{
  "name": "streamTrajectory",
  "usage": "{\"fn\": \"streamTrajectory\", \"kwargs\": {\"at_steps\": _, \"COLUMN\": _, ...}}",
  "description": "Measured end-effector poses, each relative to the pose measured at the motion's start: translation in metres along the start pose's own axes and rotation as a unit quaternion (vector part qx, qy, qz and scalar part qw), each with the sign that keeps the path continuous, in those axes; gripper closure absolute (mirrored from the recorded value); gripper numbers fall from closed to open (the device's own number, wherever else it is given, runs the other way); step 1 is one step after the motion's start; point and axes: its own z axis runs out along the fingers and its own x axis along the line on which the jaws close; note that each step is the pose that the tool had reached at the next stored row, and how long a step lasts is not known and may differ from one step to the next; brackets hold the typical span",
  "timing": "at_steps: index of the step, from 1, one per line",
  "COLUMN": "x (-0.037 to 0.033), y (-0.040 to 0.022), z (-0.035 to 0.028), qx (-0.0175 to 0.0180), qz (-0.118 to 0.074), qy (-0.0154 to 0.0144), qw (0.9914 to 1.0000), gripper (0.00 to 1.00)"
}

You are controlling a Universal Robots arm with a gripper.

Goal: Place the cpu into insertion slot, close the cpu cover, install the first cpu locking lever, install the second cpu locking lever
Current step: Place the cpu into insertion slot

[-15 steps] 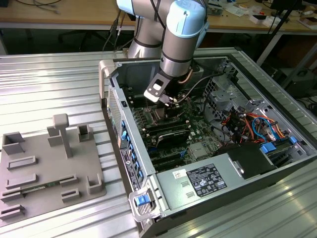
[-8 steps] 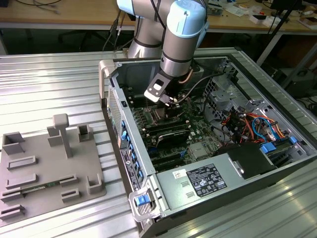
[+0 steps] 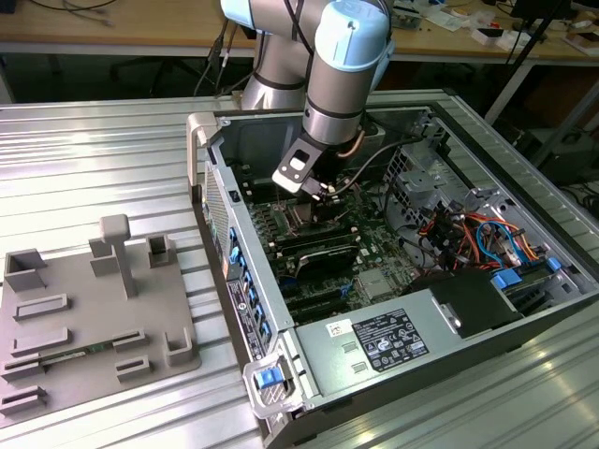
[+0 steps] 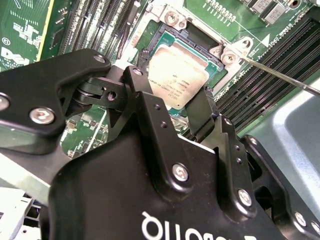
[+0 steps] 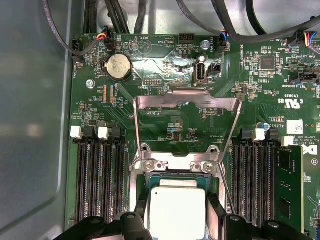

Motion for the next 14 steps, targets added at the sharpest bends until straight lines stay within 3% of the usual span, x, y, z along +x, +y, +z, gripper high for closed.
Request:
{"fn": "streamTrajectory", "kwargs": {"at_steps": 10, "x": 0.0002, "y": 0.0003, "z": 0.0006, "qx": -0.0005, "qz": 0.000, "qy": 0.0006, "qw": 1.00000, "gripper": 0.45}}
{"fn": "streamTrajectory", "kwargs": {"at_steps": 11, "x": 0.0001, "y": 0.0003, "z": 0.0003, "qx": -0.0002, "qz": 0.000, "qy": 0.0002, "qw": 1.00000, "gripper": 0.39}}
{"fn": "streamTrajectory", "kwargs": {"at_steps": 14, "x": 0.0000, "y": 0.0003, "z": 0.0002, "qx": -0.0001, "qz": 0.000, "qy": 0.0001, "qw": 1.00000, "gripper": 0.39}}
